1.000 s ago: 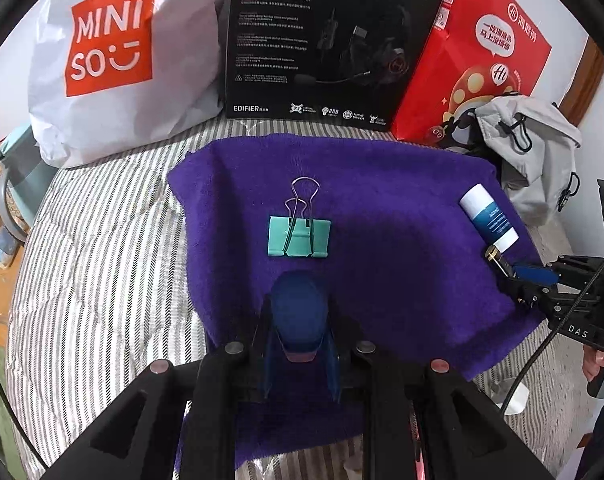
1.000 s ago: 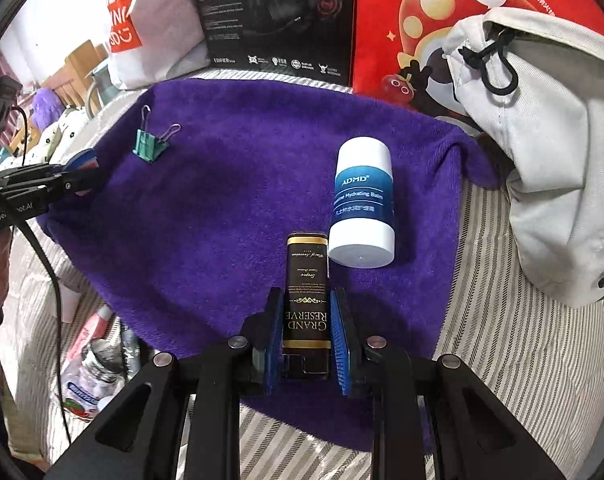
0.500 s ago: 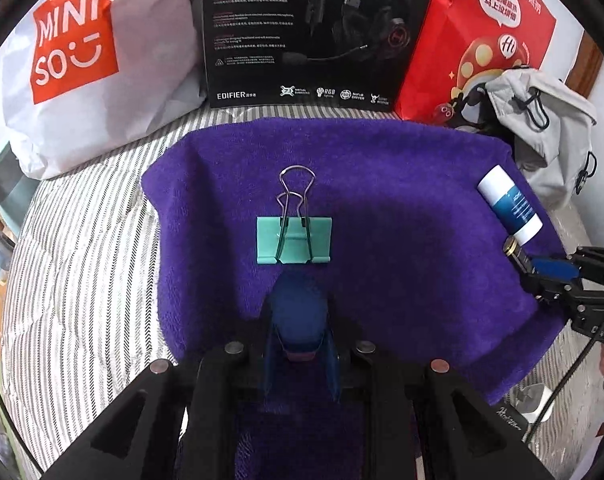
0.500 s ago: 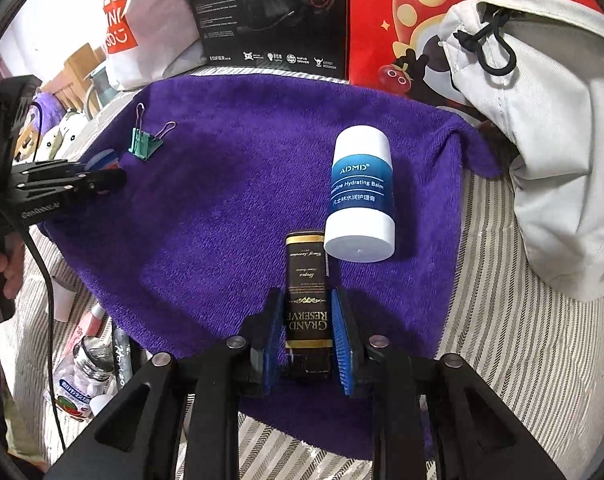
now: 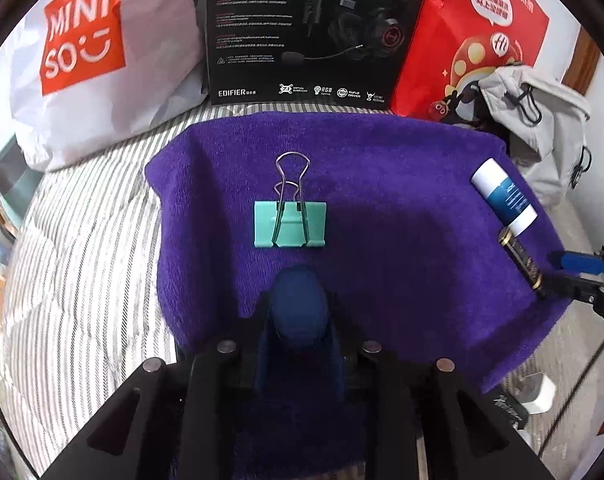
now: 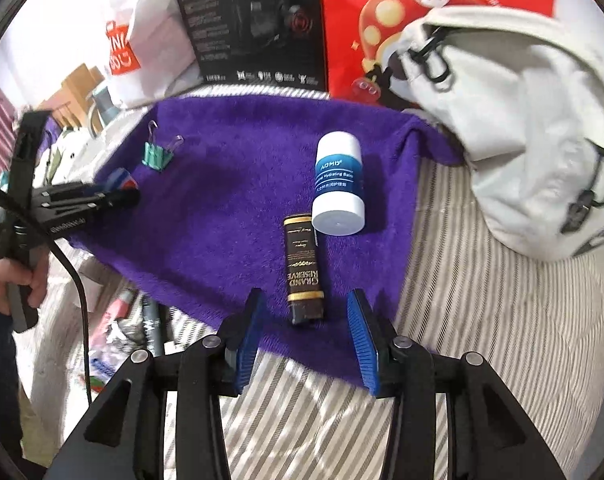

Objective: Organize rigid objects
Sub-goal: 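Carry the tube onto the towel beside the balm and open the right gripper while the left carries the jar, then set the pink jar beside the green clip and open the left gripper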

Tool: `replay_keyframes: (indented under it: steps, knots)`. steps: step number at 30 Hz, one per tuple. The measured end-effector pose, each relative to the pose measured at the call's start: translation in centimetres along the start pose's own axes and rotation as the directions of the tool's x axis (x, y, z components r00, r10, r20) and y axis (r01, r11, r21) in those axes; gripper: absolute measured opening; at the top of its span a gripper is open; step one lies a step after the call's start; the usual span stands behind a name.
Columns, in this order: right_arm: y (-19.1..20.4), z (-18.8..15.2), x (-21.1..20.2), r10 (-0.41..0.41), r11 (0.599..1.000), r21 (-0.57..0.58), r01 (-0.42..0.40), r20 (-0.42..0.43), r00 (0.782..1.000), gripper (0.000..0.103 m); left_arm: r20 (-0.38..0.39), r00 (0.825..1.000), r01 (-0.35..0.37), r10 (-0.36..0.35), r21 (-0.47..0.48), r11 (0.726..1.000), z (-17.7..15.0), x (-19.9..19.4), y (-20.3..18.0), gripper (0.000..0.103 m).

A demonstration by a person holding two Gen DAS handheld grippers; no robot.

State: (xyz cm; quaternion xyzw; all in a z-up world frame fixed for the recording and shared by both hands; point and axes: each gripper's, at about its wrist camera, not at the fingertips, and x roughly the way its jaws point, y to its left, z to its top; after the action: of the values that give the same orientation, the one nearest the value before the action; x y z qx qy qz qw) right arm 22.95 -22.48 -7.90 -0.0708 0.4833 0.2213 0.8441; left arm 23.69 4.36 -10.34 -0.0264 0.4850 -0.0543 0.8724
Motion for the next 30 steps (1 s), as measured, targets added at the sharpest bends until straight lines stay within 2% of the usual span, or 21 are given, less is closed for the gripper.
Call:
replay_keyframes:
  steps: [3,6,9,12,15,18,23,30]
  knots:
    - [0.1,-0.7,-1.6,0.003,1.000,0.017,-0.003,0.025,1.000,0.044,-0.007,0.999,0.033,-0.033,-0.021,0.999,-0.3,-0.3,0.1,0.037]
    - [0.4,-1.7,-3.2,0.006,0.999,0.038,-0.008,0.052,0.999,0.048,-0.016,1.000,0.024,-0.024,-0.011,1.000,-0.7,-0.6,-0.5,0.046]
    - [0.5,-2.8,-4.2,0.010,0.998,0.067,-0.014,0.068,0.998,0.048,-0.010,1.000,0.001,-0.001,-0.021,1.000,-1.1,-1.4,-0.8,0.046]
    - [0.6,-4.2,-5.1,0.015,0.994,0.105,-0.023,0.076,0.997,0.048,0.029,1.000,0.006,-0.005,-0.034,0.999,-1.9,-3.7,-0.9,0.047]
    - [0.8,-5.5,-5.7,0.013,0.991,0.133,-0.023,0.078,0.997,0.049,0.064,0.998,0.012,-0.009,-0.047,0.999,-2.9,-6.3,-1.0,0.054]
    - [0.9,-7.1,-6.2,0.014,0.986,0.164,-0.027,0.080,0.997,0.050,0.072,0.997,0.016,-0.012,-0.064,0.998,-4.4,-8.0,-1.1,0.055]
    - [1.5,-9.5,-6.8,0.018,0.982,0.187,-0.032,0.077,0.997,0.051,0.051,0.998,0.051,-0.045,-0.126,0.991,-6.9,-9.0,-1.4,0.055]
    - [1.8,-11.7,-6.9,0.009,0.978,0.209,-0.023,0.066,0.998,0.052,0.016,0.999,0.035,-0.034,-0.097,0.995,-8.9,-7.4,-3.5,0.055]
